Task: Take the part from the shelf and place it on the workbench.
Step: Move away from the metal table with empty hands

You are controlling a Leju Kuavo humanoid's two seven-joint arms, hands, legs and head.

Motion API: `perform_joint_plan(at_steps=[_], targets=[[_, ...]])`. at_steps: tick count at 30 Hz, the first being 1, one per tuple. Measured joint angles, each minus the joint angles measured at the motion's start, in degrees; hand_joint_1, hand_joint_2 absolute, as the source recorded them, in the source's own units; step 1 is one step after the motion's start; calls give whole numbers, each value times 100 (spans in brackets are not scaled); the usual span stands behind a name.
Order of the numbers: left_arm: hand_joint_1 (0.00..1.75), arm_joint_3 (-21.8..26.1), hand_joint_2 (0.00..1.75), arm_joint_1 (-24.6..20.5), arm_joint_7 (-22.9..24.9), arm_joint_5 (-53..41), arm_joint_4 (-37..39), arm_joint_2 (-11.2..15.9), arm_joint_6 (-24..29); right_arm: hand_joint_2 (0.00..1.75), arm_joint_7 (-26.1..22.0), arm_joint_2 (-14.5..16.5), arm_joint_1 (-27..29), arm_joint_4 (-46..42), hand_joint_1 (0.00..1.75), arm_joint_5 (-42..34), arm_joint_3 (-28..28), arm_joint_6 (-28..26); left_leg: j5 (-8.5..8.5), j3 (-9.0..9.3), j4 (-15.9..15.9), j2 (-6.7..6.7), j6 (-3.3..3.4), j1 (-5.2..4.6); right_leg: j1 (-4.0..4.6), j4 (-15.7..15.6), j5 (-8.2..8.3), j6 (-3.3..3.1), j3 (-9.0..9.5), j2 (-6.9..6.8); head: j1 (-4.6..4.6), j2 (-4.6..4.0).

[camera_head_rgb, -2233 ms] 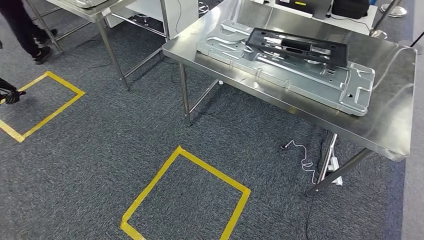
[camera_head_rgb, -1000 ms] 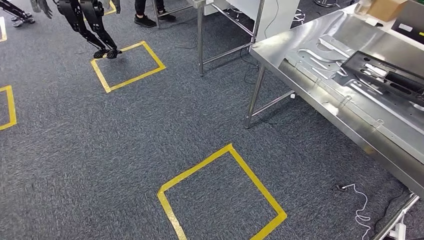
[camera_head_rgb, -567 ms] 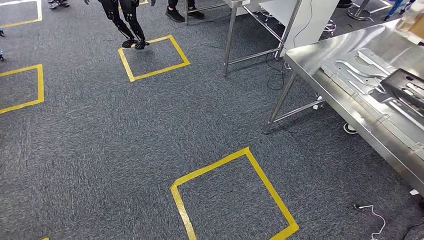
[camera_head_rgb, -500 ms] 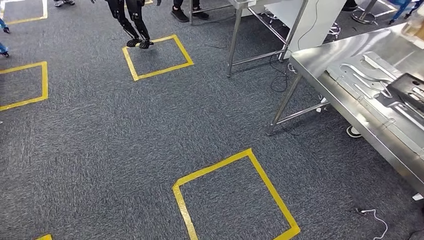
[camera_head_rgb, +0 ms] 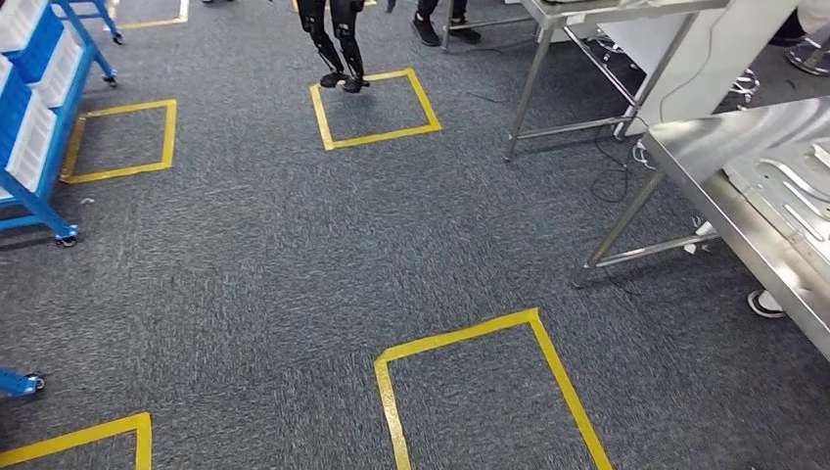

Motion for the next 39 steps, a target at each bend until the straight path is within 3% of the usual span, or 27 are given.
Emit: perform_joint_plan(at_steps=[2, 4, 5, 6, 8, 10, 13, 15, 17, 18, 19, 20, 21, 22, 24, 26, 28, 29, 31, 33, 34, 35, 36, 37, 39], targets=[[0, 1, 0, -8, 6, -3, -1, 7, -1, 0, 0, 11, 27, 2, 0, 4, -1, 3, -350, -289, 618, 331, -74, 23, -23, -67, 3, 35, 58, -175, 3, -1], [0, 2, 0, -12, 7, -3, -1, 16, 0, 0, 0, 23, 40, 5, 0, 5, -1, 6, -533, -553, 1152, 445, -171, 93, -55, -28, -40, 78, 55, -364, 4, -1], [0, 2, 0, -5, 7, -3, -1, 25, 0, 0, 0, 30, 41, 7, 0, 6, -1, 6, -471, -550, 1155, 475, -222, 131, -81, 2, -70, 106, 54, -447, 5, -1], [0, 2, 0, 3, 7, -3, -1, 33, 0, 0, 0, 36, 38, 7, 0, 6, -1, 6, -313, -433, 937, 519, -275, 168, -113, 40, -105, 141, 53, -522, 5, -1], [0, 2, 0, 7, 8, -3, -1, 42, -1, 0, 0, 42, 32, 7, 0, 7, -1, 3, 18, -47, 209, 716, -361, 208, -161, 144, -192, 233, 47, -646, 3, -1], [0, 2, 0, 0, 8, -3, -1, 42, -1, 0, 0, 43, 23, 7, 0, 7, -1, 1, 124, 158, -183, 827, -316, 198, -166, 240, -265, 315, 37, -733, 4, -1], [0, 3, 0, 14, 8, -3, -1, 50, 0, 0, 0, 50, -22, 7, 0, 7, -1, 2, 120, 149, -207, 700, -136, 164, -181, 276, -308, 395, 63, -807, 5, -1], [0, 3, 0, 6, 8, -3, -2, 55, -1, 0, 0, 53, -30, 7, 0, 7, -1, 2, 159, 149, -247, 601, -47, 169, -219, 486, -496, 451, -10, -607, 8, -1], [0, 2, 0, -6, 8, -3, -3, 60, 1, 0, 0, 54, -11, 7, 0, 7, -1, 2, 193, 124, -265, 501, 10, 167, -240, 1111, -878, 474, -297, -306, 10, -1], [0, 2, 0, -6, 8, -3, -3, 62, 1, 0, 0, 54, 1, 7, 0, 7, -1, 2, 203, 106, -264, 440, 26, 157, -240, 1501, -1049, 472, -485, -228, 10, 0], [0, 3, 0, -3, 8, -3, -3, 64, 1, 0, 0, 54, 9, 7, 0, 7, -1, 2, 209, 95, -262, 369, 34, 145, -238, 1771, -1116, 462, -620, -199, 10, 0], [0, 3, 0, 1, 9, -3, -3, 65, 0, 0, 0, 54, 17, 7, 0, 7, -1, 2, 212, 93, -259, 294, 38, 133, -235, 1861, -1072, 444, -672, -183, 10, 0], [0, 3, 0, 4, 9, -3, -3, 66, -1, 0, 0, 54, 24, 7, 0, 7, -1, 2, 214, 98, -256, 206, 38, 125, -229, 1720, -905, 414, -619, -156, 10, -1], [0, 3, 0, 5, 9, -3, -3, 66, -1, 0, 0, 54, 29, 7, 0, 7, -1, 2, 215, 108, -253, 123, 38, 123, -222, 1376, -660, 377, -473, -84, 10, -1], [0, 2, 0, -8, 9, -3, -3, 57, -1, 0, 0, 52, 49, 7, 0, 7, -1, 2, 226, 101, -247, -27, 15, 131, -211, 642, -283, 311, -165, 262, 9, -1], [0, 2, 0, -19, 9, -3, -3, 48, 0, 0, 0, 50, 47, 7, 0, 7, -1, 1, 260, 51, -250, -158, -43, 153, -202, 348, -211, 289, -63, 469, 12, -1], [0, 3, 0, -8, 9, -3, -3, 49, 0, 0, 0, 52, 21, 7, 0, 7, -1, 1, 304, 12, -276, -287, -121, 166, -211, 265, -195, 278, -47, 335, 19, 0], [0, 4, 0, 1, 8, -3, -3, 52, 0, 0, 0, 53, 14, 7, 0, 7, -1, 2, 295, -7, -264, -249, -148, 157, -223, 210, -171, 269, -23, 249, 22, 0], [0, 4, 0, 2, 9, -3, -3, 55, -1, 0, 0, 56, 27, 7, 0, 7, -1, 2, 80, -153, 48, 57, -177, 126, -241, 98, -119, 245, 28, 57, 21, -1], [0, 4, 0, -9, 9, -3, -3, 55, -1, 0, 0, 61, 51, 7, 0, 7, -1, 2, -312, -466, 754, 371, -199, 120, -207, 86, -113, 221, 31, -151, 23, -1], [0, 4, 0, -12, 9, -3, -3, 56, -1, 0, 0, 62, 59, 7, 0, 7, -2, 2, -443, -601, 1079, 432, -214, 128, -195, 97, -121, 210, 20, -259, 25, -1], [0, 4, 0, -8, 9, -3, -3, 59, -1, 0, 0, 63, 59, 7, 0, 7, -2, 2, -459, -636, 1212, 462, -227, 134, -189, 111, -131, 205, 13, -356, 25, 0], [0, 4, 0, 0, 9, -3, -3, 63, 0, 0, 0, 64, 54, 7, 0, 7, -2, 2, -374, -563, 1136, 487, -236, 140, -187, 127, -143, 204, 9, -445, 23, 0], [0, 4, 0, 8, 9, -3, -3, 69, 0, 0, 0, 65, 47, 7, 0, 7, -2, 2, -210, -374, 837, 532, -235, 141, -187, 143, -157, 209, 11, -521, 24, 0], [0, 4, 0, 7, 9, -3, -3, 79, 0, 0, 0, 68, 35, 7, 0, 7, -1, 2, 58, 80, 67, 748, -202, 116, -170, 178, -191, 238, 19, -647, 23, -1]])
